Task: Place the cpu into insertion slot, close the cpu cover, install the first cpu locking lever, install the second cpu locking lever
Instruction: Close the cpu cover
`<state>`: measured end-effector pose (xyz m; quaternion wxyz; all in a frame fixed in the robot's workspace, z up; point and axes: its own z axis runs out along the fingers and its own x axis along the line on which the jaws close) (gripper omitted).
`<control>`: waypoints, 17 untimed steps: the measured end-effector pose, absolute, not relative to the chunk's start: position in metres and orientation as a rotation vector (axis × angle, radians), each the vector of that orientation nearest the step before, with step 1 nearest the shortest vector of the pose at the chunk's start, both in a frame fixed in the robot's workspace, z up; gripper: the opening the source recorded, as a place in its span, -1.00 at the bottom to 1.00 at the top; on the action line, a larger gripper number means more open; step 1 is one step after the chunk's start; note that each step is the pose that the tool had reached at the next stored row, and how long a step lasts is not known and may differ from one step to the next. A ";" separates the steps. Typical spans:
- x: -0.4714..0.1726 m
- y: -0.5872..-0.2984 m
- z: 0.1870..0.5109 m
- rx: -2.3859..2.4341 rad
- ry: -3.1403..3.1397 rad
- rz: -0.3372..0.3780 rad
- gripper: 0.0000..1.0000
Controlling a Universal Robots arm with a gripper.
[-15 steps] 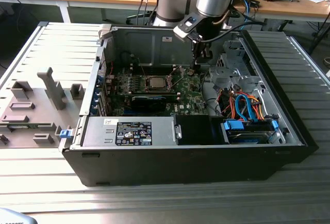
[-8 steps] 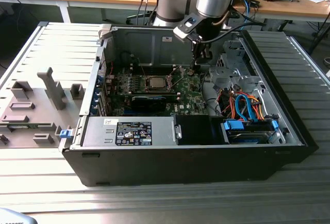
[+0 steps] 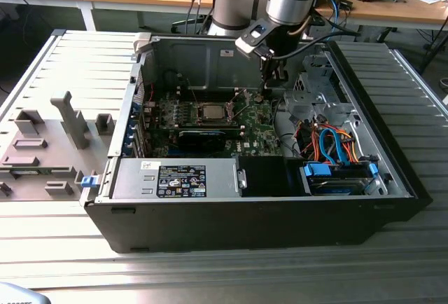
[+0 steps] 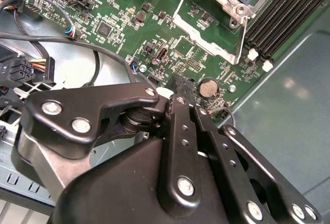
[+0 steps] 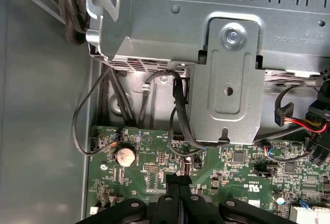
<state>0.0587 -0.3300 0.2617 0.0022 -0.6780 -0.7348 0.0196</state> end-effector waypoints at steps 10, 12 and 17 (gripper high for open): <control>0.059 -0.330 0.259 -2.127 -2.305 0.062 -0.79; 0.059 -0.330 0.259 -2.127 -2.305 0.062 -0.79; 0.059 -0.330 0.257 -2.127 -2.305 0.061 -0.79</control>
